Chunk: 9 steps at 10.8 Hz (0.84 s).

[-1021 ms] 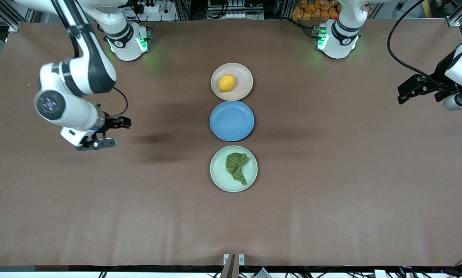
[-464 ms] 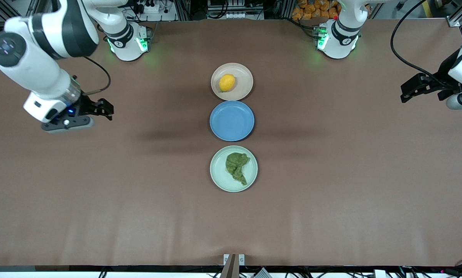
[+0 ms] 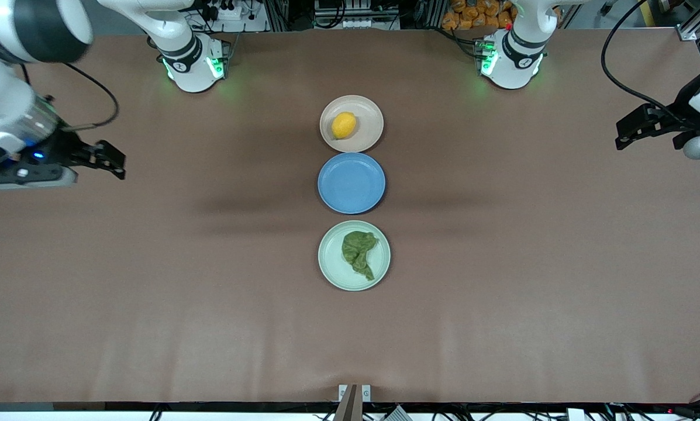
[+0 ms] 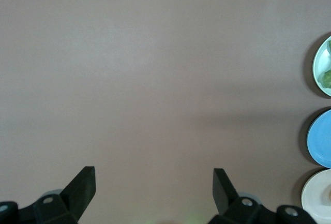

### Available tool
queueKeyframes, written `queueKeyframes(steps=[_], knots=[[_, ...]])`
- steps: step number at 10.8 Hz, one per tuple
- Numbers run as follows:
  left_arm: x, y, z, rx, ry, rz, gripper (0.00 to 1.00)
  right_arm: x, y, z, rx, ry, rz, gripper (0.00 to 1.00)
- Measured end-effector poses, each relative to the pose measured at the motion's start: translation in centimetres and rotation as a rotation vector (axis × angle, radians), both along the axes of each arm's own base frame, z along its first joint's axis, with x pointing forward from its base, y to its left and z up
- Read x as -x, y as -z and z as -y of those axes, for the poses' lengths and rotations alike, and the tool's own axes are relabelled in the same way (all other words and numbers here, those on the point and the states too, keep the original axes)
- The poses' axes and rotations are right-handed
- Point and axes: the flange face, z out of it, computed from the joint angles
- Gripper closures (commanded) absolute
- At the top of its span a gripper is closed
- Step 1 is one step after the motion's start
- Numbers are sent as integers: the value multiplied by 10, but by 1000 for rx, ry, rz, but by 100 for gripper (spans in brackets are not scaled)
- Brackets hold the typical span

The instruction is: Place lemon and lettuce in plates

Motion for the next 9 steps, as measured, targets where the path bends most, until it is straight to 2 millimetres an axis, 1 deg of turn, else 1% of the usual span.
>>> queueKeyframes(steps=[2, 3, 4, 7, 9], knots=[[1, -1, 0, 0, 1, 2, 0, 3, -41, 24, -55, 53, -7, 0], [1, -2, 1, 0, 3, 4, 0, 6, -61, 32, -66, 65, -4, 0], [1, -4, 2, 0, 5, 7, 0, 10, -74, 34, -73, 69, -16, 0], [2, -6, 5, 3, 10, 12, 0, 12, -93, 29, -72, 58, 4, 0], [3, -6, 8, 3, 15, 12, 0, 12, -101, 30, -52, 51, 24, 0]])
